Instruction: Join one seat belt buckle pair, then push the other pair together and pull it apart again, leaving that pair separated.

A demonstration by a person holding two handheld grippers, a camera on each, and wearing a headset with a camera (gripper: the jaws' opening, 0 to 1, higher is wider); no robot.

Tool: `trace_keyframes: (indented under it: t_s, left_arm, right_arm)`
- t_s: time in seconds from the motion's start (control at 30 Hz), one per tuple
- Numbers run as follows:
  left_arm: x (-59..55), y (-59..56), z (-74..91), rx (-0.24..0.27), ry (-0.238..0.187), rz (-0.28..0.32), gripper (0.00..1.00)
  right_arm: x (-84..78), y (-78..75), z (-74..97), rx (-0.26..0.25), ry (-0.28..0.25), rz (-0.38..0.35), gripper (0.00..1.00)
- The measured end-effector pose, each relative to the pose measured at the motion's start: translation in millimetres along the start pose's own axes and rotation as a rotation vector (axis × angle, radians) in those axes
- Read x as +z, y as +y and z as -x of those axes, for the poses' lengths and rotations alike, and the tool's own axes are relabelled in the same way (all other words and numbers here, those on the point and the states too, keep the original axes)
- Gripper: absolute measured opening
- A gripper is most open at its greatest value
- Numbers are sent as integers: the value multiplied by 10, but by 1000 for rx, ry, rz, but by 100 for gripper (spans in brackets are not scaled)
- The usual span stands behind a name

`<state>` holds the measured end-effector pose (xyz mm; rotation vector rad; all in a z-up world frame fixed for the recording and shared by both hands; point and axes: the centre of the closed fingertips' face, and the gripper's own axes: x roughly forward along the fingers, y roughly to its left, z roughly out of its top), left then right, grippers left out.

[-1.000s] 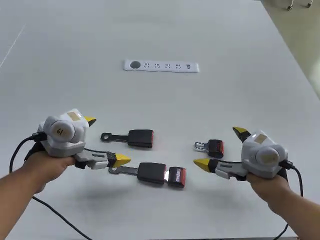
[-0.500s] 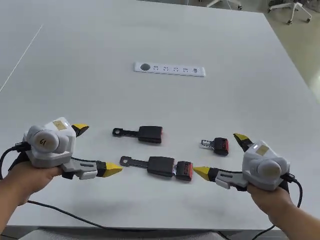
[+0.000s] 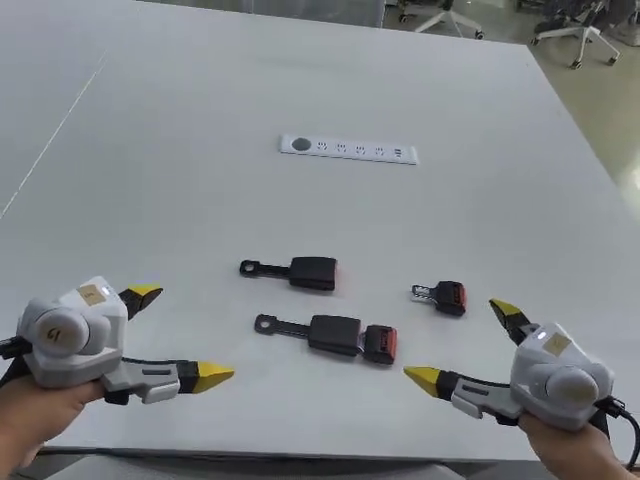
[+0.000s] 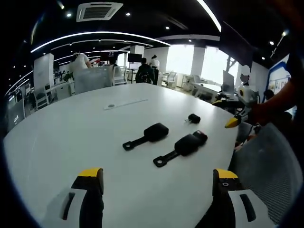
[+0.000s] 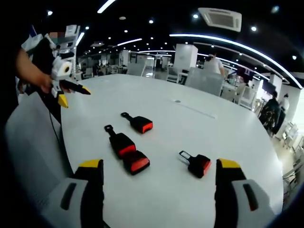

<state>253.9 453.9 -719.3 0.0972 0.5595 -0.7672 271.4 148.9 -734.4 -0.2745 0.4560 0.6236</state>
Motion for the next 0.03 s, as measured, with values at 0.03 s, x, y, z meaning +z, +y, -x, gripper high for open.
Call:
trace_keyframes:
  t_s: [0.03]
  left_arm:
    - [-6,-4,9,1,1,-1,98]
  right_arm:
    - [-8,7,6,0,1,-3,100]
